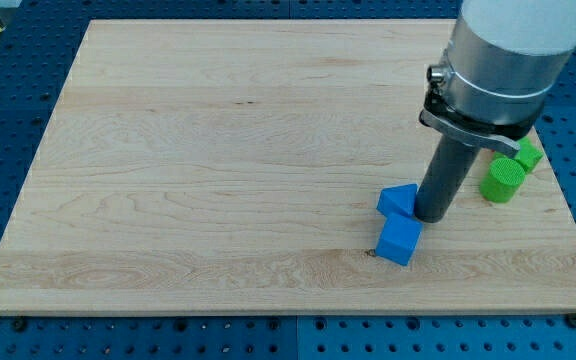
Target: Nudge the blue triangle slightly left
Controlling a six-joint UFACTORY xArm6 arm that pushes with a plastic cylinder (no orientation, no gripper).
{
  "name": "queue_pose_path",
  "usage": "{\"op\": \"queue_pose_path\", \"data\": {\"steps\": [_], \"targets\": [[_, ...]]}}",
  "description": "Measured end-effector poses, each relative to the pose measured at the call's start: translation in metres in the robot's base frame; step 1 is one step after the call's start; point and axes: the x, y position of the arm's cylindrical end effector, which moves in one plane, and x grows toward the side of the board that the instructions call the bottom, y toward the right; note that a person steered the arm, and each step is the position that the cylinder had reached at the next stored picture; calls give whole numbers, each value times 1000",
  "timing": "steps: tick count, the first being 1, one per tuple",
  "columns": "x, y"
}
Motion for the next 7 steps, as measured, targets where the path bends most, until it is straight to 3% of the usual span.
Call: {"op": "queue_pose_path", "data": {"steps": [2,3,5,6,7], "targets": [[72,29],[80,0],[39,-29],[59,0],[49,18]]}}
